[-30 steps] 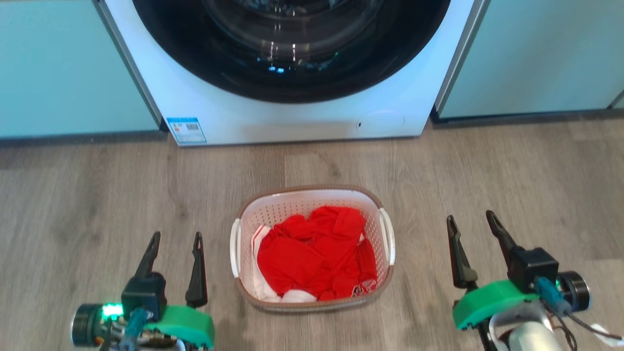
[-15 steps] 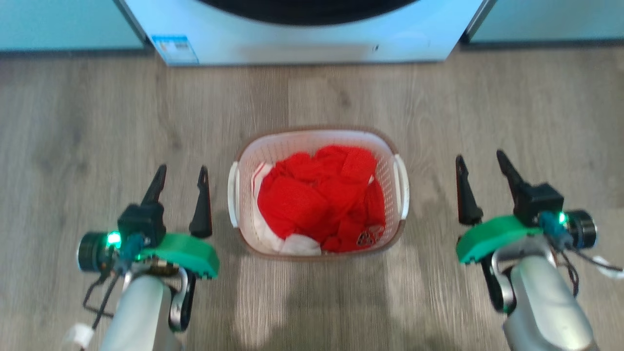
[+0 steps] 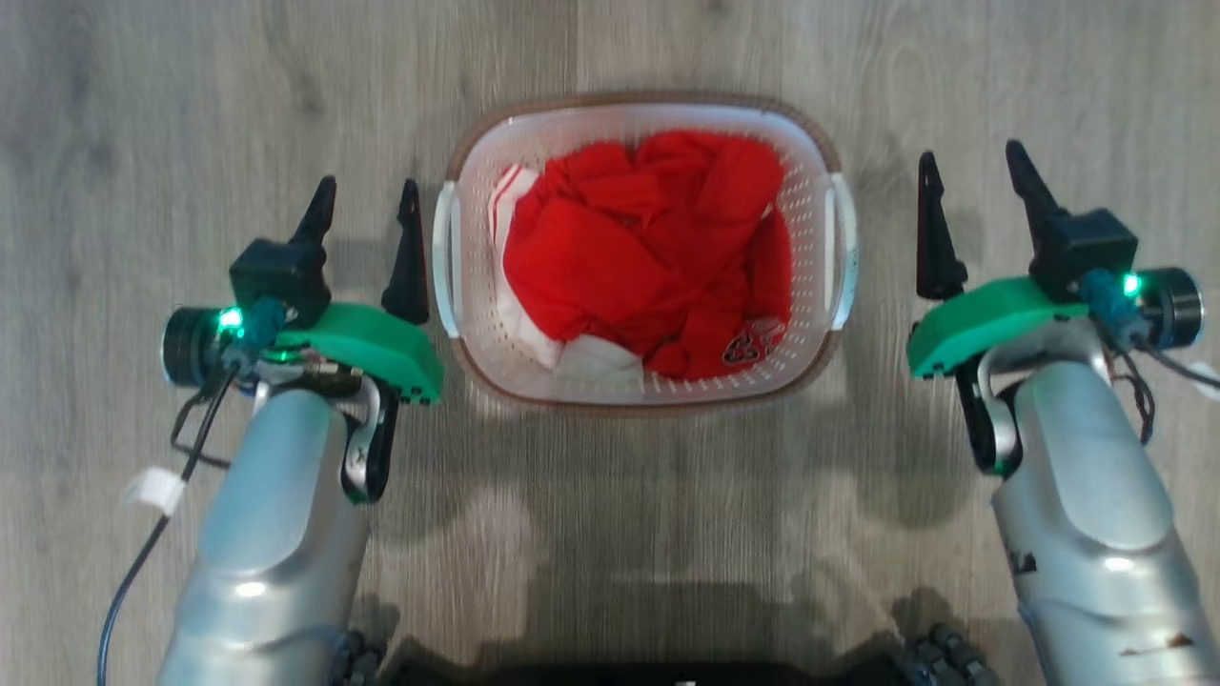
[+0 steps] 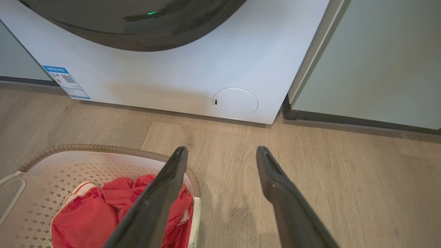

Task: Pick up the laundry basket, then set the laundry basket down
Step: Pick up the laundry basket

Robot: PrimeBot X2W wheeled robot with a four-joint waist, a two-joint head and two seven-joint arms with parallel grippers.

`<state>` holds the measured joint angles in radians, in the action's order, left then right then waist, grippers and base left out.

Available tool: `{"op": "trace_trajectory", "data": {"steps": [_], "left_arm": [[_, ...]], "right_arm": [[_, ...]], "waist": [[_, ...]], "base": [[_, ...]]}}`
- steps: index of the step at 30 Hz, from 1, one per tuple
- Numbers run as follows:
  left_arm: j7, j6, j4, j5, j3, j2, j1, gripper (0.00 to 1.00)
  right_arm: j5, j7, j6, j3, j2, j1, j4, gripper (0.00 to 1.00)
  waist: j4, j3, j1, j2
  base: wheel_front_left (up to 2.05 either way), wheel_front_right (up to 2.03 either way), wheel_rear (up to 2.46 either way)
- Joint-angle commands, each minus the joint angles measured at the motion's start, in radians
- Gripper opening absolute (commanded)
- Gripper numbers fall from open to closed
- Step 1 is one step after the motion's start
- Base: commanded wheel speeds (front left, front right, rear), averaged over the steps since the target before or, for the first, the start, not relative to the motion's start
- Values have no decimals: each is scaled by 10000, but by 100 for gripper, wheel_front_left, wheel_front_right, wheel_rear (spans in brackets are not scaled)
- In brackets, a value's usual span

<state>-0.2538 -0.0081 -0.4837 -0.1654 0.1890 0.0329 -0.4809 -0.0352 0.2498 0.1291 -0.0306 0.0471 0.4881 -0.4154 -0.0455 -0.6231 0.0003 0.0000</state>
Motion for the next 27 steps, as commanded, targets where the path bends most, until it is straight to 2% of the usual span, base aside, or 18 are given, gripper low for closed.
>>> {"op": "trace_trajectory", "data": {"steps": [1,14,27], "left_arm": [[-80,60,-36,-127,-109,175,-240,100],[-80,182,-1671,-960,1098,174,-1361,100],[-80,177,-3192,-1497,1891,174,-2593,100]], "right_arm": [[80,120,16,-199,31,123,73,100],[126,120,16,-265,31,926,-1263,100],[166,120,16,-231,31,1659,-1900,100]], "waist": [[-135,-713,-3,0],[-410,-1786,-3,0],[-518,-2983,-3,0]], "base": [[0,0,0],[0,0,0],[0,0,0]]}}
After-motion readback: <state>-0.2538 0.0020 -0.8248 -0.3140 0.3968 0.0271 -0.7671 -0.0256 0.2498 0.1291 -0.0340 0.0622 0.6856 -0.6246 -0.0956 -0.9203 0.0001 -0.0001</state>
